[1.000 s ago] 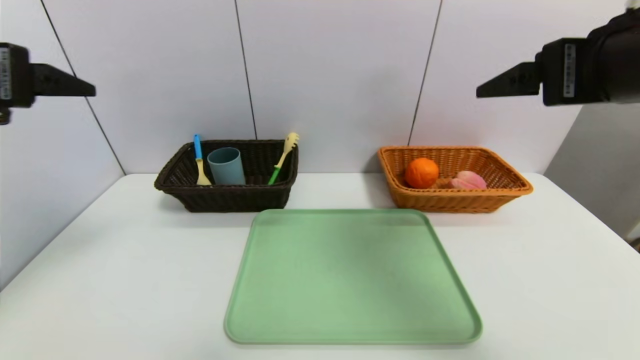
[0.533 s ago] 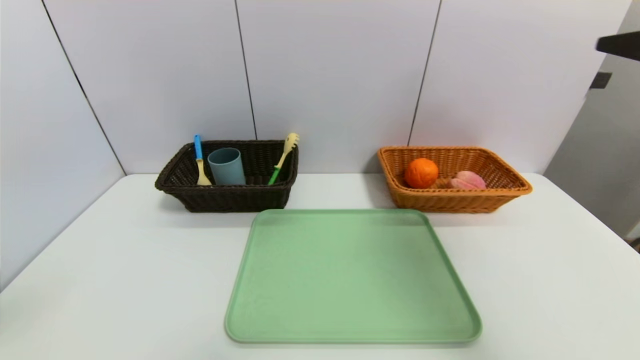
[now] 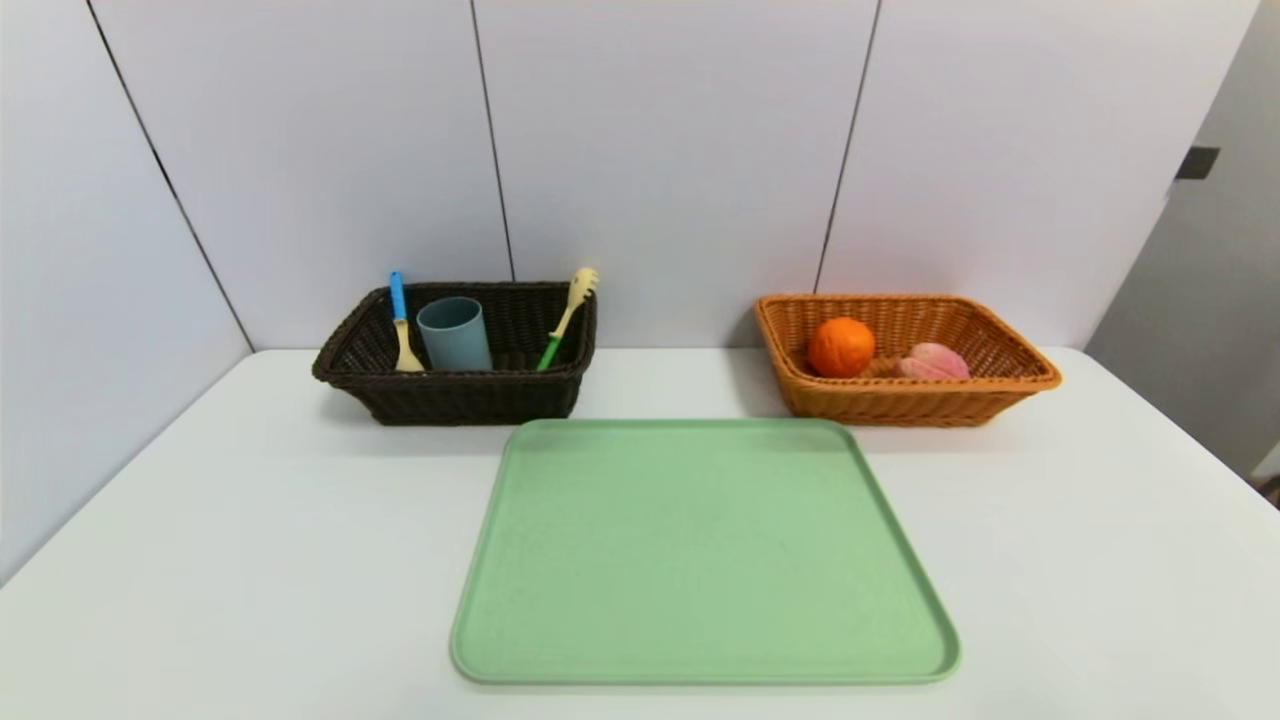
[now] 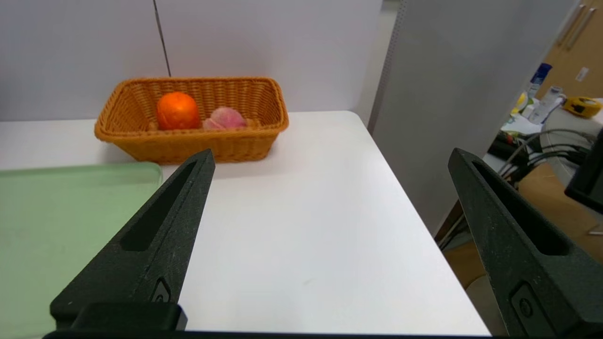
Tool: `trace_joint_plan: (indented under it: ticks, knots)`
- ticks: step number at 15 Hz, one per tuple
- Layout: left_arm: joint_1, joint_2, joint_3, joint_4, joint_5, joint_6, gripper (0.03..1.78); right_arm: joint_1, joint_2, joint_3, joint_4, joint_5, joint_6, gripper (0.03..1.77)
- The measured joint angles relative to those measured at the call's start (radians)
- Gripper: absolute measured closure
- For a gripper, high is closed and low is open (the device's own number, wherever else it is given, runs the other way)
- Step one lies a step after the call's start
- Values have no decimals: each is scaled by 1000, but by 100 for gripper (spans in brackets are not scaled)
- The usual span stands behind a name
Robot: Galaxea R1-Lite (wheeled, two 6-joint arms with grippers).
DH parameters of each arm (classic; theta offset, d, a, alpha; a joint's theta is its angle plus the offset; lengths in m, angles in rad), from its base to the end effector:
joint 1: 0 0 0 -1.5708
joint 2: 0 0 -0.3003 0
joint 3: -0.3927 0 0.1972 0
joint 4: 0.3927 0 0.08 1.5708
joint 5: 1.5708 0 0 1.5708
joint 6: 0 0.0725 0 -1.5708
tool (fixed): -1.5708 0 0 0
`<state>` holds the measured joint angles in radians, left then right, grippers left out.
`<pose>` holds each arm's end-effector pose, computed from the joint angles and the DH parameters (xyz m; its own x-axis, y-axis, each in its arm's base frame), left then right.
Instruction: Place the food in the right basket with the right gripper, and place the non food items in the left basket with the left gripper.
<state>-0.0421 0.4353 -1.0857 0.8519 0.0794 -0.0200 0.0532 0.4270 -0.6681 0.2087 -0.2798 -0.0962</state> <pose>-0.0235 0.0067 0.2665 0.9792 0.0381 -0.1995 -0.0397 0.9992 -0.0037 0.0362 -0.0181 0.2460 0.9739 -0.2247 0.0311 0.2266 0.9701 -0.0871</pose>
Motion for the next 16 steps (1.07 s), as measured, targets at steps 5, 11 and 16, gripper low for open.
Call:
trace_joint_plan:
  ticks: [5,11,16]
  knots:
    - [25,-239,314,-109,-20,64,12,-43,-325,246,-6,46,-14,9]
    - [39,-415,763,-512,-67,87,12,-50,-424,506,-245,180,-68,9]
    - [40,-435,1063,-857,-99,94,12,-50,-429,663,-291,292,-61,9]
